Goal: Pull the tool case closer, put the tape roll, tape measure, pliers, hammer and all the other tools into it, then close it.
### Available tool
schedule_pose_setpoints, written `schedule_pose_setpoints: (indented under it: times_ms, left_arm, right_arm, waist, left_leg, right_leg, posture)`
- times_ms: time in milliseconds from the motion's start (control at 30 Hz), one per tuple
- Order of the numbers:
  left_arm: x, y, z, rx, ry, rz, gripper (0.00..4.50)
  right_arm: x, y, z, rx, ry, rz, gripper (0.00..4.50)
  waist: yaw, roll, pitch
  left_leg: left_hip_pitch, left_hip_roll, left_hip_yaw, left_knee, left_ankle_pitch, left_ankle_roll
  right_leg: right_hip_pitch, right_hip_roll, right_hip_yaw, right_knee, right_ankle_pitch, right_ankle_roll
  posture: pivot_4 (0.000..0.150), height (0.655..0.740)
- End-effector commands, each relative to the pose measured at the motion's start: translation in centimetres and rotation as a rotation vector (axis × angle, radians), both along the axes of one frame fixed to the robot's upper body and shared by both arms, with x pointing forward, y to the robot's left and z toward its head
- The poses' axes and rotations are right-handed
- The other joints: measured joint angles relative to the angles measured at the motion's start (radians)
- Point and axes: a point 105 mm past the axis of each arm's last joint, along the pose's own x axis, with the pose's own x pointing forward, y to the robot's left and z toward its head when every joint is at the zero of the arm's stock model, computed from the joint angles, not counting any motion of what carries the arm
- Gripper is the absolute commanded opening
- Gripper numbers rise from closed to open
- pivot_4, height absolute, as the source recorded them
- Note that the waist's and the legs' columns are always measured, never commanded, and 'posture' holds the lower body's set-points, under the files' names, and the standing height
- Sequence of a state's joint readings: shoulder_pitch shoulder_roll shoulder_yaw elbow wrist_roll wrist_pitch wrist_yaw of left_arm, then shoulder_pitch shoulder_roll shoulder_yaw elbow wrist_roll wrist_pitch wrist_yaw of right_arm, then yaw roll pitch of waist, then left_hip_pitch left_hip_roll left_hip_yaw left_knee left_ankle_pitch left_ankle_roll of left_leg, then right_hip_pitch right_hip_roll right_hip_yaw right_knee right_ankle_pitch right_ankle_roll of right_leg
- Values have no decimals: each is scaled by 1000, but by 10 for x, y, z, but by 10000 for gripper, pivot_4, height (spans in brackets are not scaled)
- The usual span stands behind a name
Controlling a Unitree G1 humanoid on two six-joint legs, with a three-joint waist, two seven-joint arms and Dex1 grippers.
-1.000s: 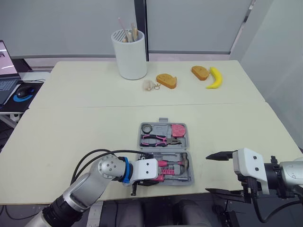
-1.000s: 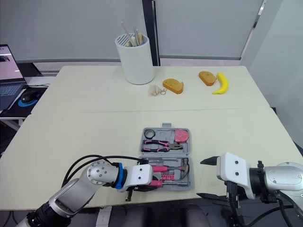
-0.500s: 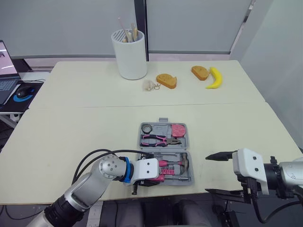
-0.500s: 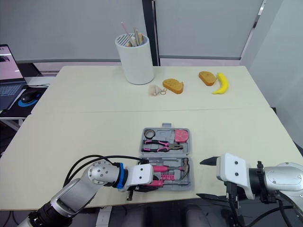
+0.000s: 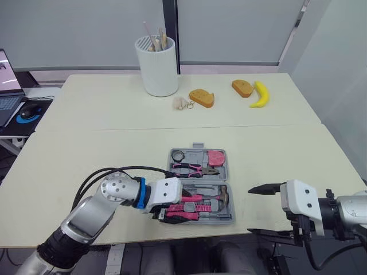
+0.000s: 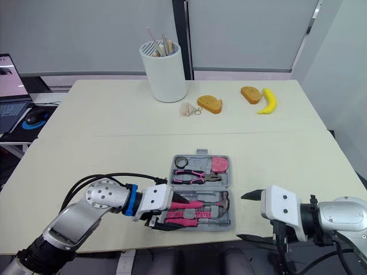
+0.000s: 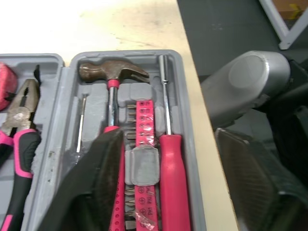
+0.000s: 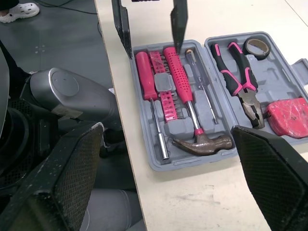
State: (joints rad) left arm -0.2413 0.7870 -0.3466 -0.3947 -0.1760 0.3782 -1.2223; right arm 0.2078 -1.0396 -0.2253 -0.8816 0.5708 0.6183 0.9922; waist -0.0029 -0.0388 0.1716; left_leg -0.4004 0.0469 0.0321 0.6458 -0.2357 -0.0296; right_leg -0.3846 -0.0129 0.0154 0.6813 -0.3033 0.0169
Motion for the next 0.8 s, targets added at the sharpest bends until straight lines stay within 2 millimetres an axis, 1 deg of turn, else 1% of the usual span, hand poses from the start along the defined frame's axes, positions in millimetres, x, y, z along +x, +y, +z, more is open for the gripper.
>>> schedule_pose_setpoints:
  times_ms: [33,167,233,500,667,733,800]
  left_arm:
    - [-4,-6,-5,25,-17,-66,18403]
    - [-7,-13,-21,56,-6,-74,5100]
    - [-6,-15,-27,72,-12,-73,813]
    - [3,-11,-49,127,-19,2,813]
    - [-1,-5,-62,149,-5,37,813]
    - [-2,-4,-64,151,-12,28,813]
    - [-1,-6,-56,106,-4,49,813]
  right_arm:
    - [1,4,5,8,-38,18,45000]
    - [2,6,5,10,-42,22,45000]
    - [2,6,6,11,-44,23,45000]
    - [4,6,7,10,-51,28,45000]
    - [2,8,7,17,-47,35,45000]
    - [2,8,7,20,-46,38,45000]
    - [2,8,8,23,-48,37,45000]
  waist:
    - [0,0,0]
    - [0,0,0]
    - [0,0,0]
    - [0,0,0]
    - [0,1,-1]
    - [0,2,-2]
    - [0,2,-2]
  left_leg:
    - [0,0,0,0,0,0]
    - [0,0,0,0,0,0]
    - [0,0,0,0,0,0]
    - [0,0,0,0,0,0]
    - [0,0,0,0,0,0]
    - [0,0,0,0,0,0]
    - [1,0,0,0,0,0]
  right_leg:
    - [0,0,0,0,0,0]
    - [0,0,0,0,0,0]
    - [0,0,0,0,0,0]
    - [0,0,0,0,0,0]
    - [0,1,0,0,0,0]
    - [0,0,1,0,0,0]
    - [1,0,0,0,0,0]
  posture:
    - [1500,7303]
    - [1500,7303]
    - [1500,7303]
    - [1500,7303]
    - [1500,7303]
    - [1500,7303]
    - [1500,7303]
